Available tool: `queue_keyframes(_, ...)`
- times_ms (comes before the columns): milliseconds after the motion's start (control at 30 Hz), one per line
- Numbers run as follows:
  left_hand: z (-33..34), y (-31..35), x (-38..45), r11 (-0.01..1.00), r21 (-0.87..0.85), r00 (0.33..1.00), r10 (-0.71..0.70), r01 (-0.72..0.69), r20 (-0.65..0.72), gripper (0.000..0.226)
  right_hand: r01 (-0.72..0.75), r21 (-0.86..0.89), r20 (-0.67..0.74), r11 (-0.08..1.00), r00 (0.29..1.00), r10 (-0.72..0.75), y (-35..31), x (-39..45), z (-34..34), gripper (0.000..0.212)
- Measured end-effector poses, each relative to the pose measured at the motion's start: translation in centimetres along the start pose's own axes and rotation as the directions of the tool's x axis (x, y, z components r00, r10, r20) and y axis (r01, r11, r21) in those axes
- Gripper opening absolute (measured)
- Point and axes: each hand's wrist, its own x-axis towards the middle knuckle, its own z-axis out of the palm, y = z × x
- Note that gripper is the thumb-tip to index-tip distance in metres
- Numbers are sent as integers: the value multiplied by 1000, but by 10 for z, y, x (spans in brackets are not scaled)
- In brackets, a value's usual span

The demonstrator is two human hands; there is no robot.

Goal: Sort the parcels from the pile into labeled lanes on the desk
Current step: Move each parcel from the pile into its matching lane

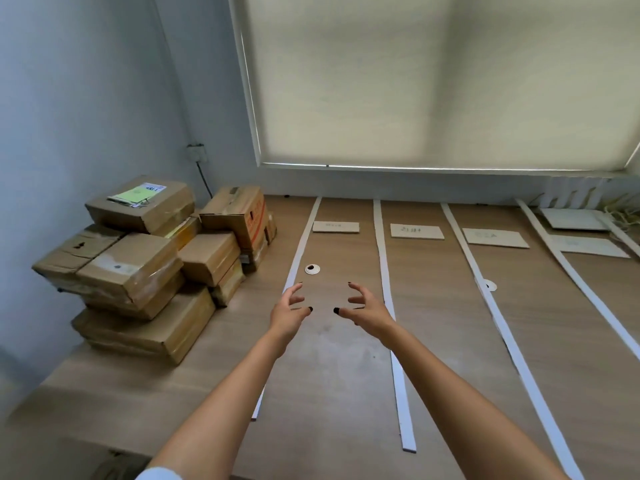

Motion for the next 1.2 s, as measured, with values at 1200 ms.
queue_keyframes(1200, -442, -29, 145, 850, 525, 958, 182, -39, -223, 48, -170, 179, 223, 969, 966, 129, -169, 153, 389, 82)
